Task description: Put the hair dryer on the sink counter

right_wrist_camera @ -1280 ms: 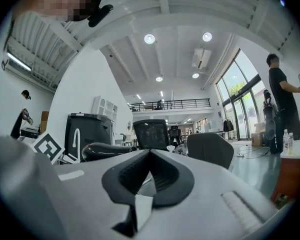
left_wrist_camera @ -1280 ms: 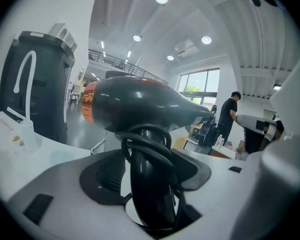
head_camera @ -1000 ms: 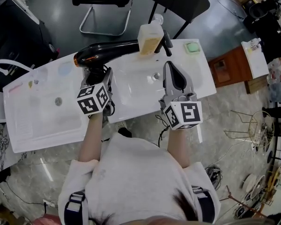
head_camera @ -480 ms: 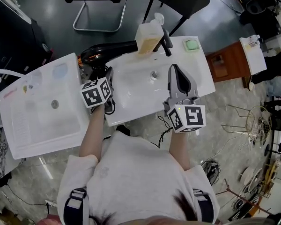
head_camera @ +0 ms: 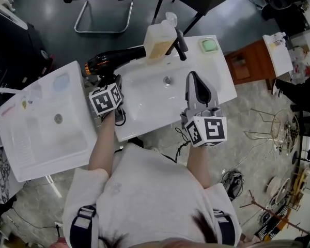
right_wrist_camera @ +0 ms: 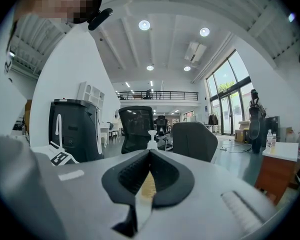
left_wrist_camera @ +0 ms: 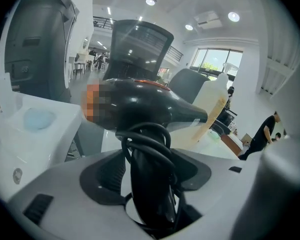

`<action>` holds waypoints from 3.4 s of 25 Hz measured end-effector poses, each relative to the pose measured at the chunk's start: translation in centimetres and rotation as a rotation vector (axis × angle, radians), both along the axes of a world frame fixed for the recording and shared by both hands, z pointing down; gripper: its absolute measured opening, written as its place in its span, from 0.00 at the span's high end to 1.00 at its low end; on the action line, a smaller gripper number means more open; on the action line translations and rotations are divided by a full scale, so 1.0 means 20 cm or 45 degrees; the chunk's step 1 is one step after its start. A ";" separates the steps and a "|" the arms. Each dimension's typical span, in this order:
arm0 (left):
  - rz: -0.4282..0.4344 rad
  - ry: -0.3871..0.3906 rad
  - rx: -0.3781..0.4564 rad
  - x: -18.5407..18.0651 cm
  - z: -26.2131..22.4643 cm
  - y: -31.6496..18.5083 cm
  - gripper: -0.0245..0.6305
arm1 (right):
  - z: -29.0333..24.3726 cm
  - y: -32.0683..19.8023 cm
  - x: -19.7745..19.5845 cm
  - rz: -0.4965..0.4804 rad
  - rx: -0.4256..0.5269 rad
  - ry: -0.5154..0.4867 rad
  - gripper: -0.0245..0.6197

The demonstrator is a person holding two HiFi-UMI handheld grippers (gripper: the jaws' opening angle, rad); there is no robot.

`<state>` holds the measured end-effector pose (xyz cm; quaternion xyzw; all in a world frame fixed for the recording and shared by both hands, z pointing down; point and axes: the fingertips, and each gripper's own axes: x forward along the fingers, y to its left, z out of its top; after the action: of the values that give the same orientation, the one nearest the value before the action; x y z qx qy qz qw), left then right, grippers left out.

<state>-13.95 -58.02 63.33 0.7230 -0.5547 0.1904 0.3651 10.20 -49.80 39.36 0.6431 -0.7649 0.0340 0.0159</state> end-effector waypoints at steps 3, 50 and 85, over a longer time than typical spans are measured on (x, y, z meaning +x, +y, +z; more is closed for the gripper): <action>-0.001 -0.009 -0.026 0.01 0.04 -0.01 0.55 | 0.00 0.00 0.02 0.014 -0.006 0.008 0.95; -0.015 -0.173 0.119 -0.07 -0.03 0.03 0.46 | 0.03 -0.02 -0.11 -0.070 -0.015 0.006 0.95; -0.206 -0.287 0.629 -0.10 -0.96 0.84 0.95 | -0.24 0.45 -0.19 -0.504 0.160 -0.056 0.95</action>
<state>-15.85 -41.28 44.16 0.7178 -0.6772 0.0989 0.1278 6.37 -40.71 34.57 0.4791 -0.8771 -0.0035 -0.0344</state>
